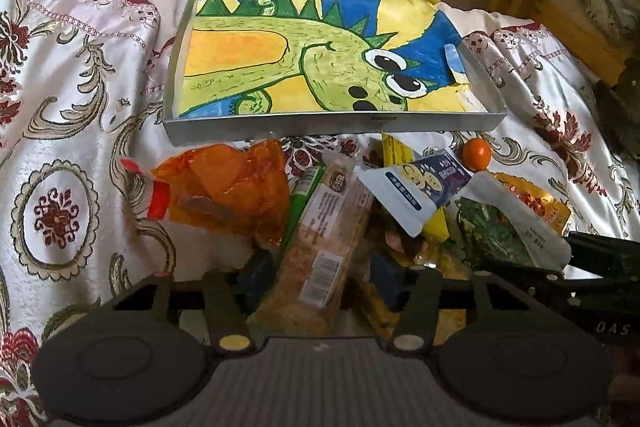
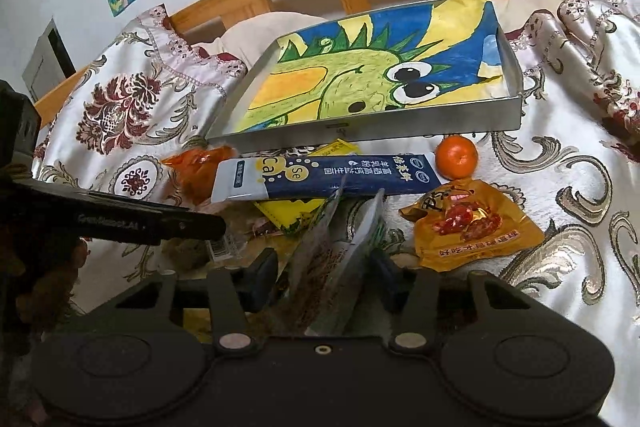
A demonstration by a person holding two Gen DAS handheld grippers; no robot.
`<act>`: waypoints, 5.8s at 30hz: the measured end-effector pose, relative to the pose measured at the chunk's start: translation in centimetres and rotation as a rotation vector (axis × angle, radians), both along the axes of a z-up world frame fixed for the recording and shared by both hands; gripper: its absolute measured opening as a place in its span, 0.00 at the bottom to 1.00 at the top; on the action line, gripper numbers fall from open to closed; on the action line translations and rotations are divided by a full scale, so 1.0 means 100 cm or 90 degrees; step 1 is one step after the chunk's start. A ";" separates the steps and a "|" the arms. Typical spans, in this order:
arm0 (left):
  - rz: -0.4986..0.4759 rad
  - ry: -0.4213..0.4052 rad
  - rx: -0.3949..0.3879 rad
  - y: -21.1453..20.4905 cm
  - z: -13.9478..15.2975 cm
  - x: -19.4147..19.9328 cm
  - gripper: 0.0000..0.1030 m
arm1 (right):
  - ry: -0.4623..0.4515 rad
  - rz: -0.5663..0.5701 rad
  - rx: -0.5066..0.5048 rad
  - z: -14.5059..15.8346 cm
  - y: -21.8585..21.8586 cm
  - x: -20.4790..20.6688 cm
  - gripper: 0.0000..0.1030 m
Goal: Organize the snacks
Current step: 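Grasp the wrapped brown snack bar with the left tool while the right tool grasps the clear green packet, then lower the snack bar into the dragon tray with the left tool while the right tool lowers the packet there, then open both tools and lift them away from the tray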
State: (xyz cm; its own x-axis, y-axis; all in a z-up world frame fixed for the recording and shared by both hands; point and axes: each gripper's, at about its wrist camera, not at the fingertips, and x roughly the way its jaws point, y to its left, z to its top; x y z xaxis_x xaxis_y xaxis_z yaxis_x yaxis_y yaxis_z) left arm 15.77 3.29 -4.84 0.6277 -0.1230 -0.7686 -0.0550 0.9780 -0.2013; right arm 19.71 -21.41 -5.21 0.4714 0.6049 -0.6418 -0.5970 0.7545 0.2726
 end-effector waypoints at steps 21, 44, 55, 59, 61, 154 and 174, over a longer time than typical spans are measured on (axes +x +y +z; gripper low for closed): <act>-0.024 0.040 -0.009 -0.002 0.003 0.003 0.37 | -0.040 0.012 -0.061 0.002 0.011 -0.007 0.36; 0.006 0.077 -0.038 -0.008 0.008 -0.024 0.37 | -0.280 0.106 -0.198 0.014 0.029 -0.057 0.08; 0.021 0.062 -0.094 -0.010 0.033 -0.048 0.36 | -0.334 0.105 -0.176 0.029 0.023 -0.071 0.08; 0.036 0.046 -0.109 -0.008 0.042 -0.055 0.36 | -0.342 0.099 -0.164 0.032 0.021 -0.072 0.08; 0.035 0.031 -0.102 -0.010 0.047 -0.056 0.36 | -0.347 0.096 -0.158 0.034 0.020 -0.072 0.08; 0.202 -0.260 0.041 -0.017 0.075 0.033 0.99 | -0.362 -0.127 0.077 0.074 -0.019 0.048 0.96; 0.238 -0.277 0.062 0.003 0.068 -0.084 0.99 | -0.325 -0.128 0.112 0.083 -0.026 -0.046 0.99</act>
